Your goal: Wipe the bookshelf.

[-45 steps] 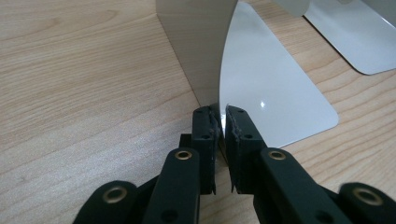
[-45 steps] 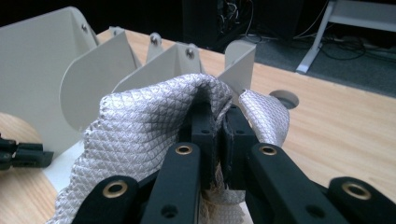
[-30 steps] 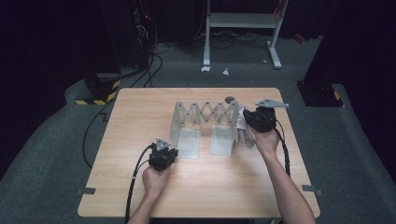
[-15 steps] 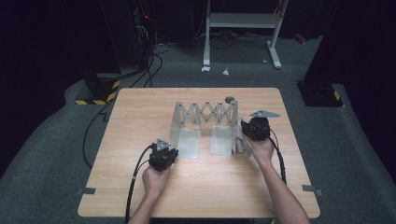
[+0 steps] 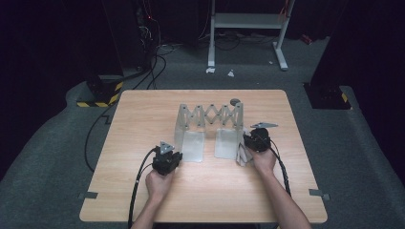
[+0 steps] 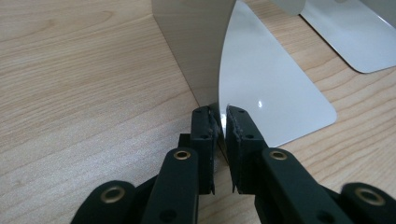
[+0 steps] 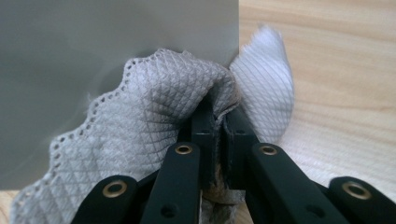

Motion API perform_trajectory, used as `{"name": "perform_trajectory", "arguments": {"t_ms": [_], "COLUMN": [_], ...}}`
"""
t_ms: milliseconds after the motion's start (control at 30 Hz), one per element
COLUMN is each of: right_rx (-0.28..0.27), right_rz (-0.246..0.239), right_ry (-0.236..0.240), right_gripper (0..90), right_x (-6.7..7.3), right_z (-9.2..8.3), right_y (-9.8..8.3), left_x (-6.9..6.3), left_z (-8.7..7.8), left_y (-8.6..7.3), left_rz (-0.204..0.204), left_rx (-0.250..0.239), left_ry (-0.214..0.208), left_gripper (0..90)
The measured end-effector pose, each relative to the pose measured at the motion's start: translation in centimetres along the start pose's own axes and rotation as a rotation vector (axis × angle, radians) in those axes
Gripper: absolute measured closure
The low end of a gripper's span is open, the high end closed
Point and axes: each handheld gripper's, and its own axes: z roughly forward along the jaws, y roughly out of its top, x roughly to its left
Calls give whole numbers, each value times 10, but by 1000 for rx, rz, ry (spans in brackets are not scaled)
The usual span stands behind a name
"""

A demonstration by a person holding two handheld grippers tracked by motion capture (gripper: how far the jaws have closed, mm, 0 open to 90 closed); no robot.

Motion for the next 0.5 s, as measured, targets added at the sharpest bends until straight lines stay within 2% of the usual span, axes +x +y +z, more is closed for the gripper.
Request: {"name": "perform_trajectory", "arguments": {"t_ms": [33, 167, 367, 500], "right_rx": [-2, -7, -73, -107], "right_rz": [7, -12, -51, -59], "right_ry": [3, -3, -2, 4], "right_gripper": [858, 858, 859, 859], "right_x": [0, 3, 10, 13], "right_z": [1, -3, -25, -40], "right_y": [-1, 0, 12, 19], "left_x": [0, 0, 0, 0], "left_z": [0, 0, 0, 0], "left_y": [0, 0, 0, 0], "left_rz": [1, 1, 2, 2], "left_rx": [0, 0, -3, -3], "left_ry": [1, 0, 0, -1], "left_gripper": [813, 813, 812, 812]}}
